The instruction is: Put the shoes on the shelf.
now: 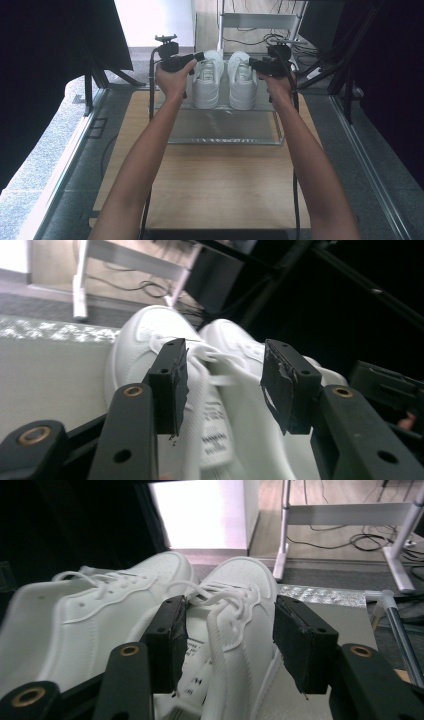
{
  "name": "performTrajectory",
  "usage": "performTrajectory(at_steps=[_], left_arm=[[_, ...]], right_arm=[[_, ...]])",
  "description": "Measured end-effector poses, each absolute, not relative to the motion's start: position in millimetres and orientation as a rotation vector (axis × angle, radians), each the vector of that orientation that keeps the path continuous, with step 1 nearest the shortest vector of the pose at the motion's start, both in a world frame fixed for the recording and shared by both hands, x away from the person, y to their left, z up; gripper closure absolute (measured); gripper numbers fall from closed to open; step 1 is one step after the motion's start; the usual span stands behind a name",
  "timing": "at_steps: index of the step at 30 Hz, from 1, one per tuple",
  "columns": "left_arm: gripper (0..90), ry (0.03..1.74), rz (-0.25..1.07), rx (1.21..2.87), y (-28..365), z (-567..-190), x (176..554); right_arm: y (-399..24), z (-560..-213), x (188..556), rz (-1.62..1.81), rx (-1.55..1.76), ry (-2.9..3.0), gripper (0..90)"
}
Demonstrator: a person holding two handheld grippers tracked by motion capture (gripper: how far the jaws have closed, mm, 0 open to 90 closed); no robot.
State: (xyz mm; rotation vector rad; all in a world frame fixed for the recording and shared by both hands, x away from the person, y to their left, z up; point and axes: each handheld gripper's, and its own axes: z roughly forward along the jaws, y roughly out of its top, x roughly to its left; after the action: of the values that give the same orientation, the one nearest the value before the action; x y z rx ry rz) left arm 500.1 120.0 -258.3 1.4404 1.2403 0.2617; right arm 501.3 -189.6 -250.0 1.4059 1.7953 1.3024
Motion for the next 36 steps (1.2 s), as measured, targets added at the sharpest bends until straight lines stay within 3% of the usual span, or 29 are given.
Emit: performTrajectory(at_steps=[9,18,23,36], left_arm=[[57.2,1.2,0.266,1.456,149,-258,465],[74.2,1.248,0.268,1.558,162,-300,454],[81.6,1.26,0.227,1.596,161,-325,452],[83.9,1.255,0.199,1.635,142,-345,451]], right_arm=[[-216,-254,469,1.436,1.369,1.794,68.3],[-232,-292,459,1.389,1.413,1.854,82.9],[-229,-316,464,1.349,1.437,1.916,86.1],[-217,-329,467,1.322,1.43,1.971,90.0]])
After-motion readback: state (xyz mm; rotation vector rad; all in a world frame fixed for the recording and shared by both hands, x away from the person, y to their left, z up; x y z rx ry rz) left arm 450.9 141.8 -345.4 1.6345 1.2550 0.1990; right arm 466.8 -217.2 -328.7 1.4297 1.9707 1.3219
